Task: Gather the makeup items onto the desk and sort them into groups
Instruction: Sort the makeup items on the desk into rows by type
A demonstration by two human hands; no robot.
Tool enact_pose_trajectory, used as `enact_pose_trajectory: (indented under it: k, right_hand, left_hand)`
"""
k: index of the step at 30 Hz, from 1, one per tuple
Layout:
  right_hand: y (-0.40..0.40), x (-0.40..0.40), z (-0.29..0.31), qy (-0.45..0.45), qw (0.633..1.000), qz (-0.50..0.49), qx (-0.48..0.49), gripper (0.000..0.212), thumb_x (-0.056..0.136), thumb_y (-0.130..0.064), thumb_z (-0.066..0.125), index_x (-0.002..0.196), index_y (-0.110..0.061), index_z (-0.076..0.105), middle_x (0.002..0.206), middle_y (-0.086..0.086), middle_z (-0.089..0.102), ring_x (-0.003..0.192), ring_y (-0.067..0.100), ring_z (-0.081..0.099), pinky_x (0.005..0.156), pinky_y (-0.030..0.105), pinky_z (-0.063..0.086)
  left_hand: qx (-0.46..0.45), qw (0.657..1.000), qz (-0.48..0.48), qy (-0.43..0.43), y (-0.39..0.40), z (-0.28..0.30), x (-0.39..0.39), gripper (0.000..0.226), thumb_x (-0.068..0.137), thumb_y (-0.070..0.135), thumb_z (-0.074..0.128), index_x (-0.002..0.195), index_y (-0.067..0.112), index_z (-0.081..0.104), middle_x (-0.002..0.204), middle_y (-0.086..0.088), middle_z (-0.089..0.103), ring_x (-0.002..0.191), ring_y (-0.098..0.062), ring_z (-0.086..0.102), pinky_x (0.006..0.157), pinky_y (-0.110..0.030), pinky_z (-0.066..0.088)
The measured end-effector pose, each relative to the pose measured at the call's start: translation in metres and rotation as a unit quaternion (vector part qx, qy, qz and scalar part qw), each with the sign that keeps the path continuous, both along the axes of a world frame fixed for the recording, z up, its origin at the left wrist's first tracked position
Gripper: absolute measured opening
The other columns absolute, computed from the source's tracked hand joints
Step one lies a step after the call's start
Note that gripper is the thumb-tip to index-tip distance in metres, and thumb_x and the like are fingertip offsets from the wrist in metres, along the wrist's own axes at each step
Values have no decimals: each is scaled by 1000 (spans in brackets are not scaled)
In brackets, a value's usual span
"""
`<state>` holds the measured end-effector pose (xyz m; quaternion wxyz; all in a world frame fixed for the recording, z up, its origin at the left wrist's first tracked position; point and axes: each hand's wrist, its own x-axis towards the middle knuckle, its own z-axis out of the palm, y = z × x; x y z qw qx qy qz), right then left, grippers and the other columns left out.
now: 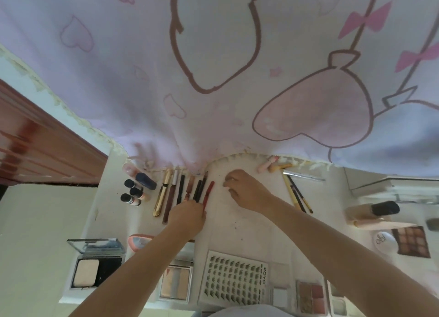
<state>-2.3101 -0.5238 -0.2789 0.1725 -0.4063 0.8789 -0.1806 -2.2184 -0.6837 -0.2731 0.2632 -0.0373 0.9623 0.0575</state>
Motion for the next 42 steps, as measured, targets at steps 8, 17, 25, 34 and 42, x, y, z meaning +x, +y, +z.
enact_pose_trajectory:
  k: [8, 17, 25, 34, 42]
  right_hand:
    - [117, 17, 9, 21, 961, -272, 56, 25, 86, -9, 50, 107, -5, 64, 107, 12, 63, 103, 28, 54, 90, 30, 40]
    - [124, 28, -4, -44, 923, -336, 181, 27, 92, -16, 40, 114, -6, 52, 112, 9, 53, 102, 24, 55, 82, 27, 43]
    - [109, 36, -6, -30, 914, -348, 208, 32, 92, -9, 37, 124, -8, 41, 119, 8, 50, 106, 22, 55, 82, 27, 46]
    - [113, 41, -7, 0, 907, -354, 230, 29, 90, -14, 38, 116, -10, 48, 117, 4, 54, 109, 20, 49, 83, 25, 44]
    - [107, 49, 3, 19, 943, -292, 160, 28, 95, -21, 33, 110, -8, 53, 114, 7, 54, 108, 18, 50, 85, 25, 40]
  left_hand:
    - [50, 993, -83, 60, 34, -9, -18, 34, 97, 26, 29, 125, 10, 40, 131, -7, 41, 124, -22, 37, 96, -32, 40]
    - [13, 993, -110, -26, 70, -37, -24, 60, 99, 34, 15, 143, 1, -6, 153, -14, -14, 142, -25, -12, 117, -32, -1]
    - [5, 992, -117, -53, 68, -32, -24, 59, 100, 34, 15, 143, 1, -8, 153, -14, -17, 142, -25, -13, 117, -32, -2]
    - [38, 989, -115, -82, 64, -9, -32, 56, 100, 31, 20, 144, 2, 2, 155, -10, -8, 143, -21, -5, 117, -31, 7]
    - [69, 992, -106, -23, 61, 6, -26, 57, 99, 30, 26, 145, 8, 0, 155, -8, -2, 143, -19, 0, 116, -31, 11]
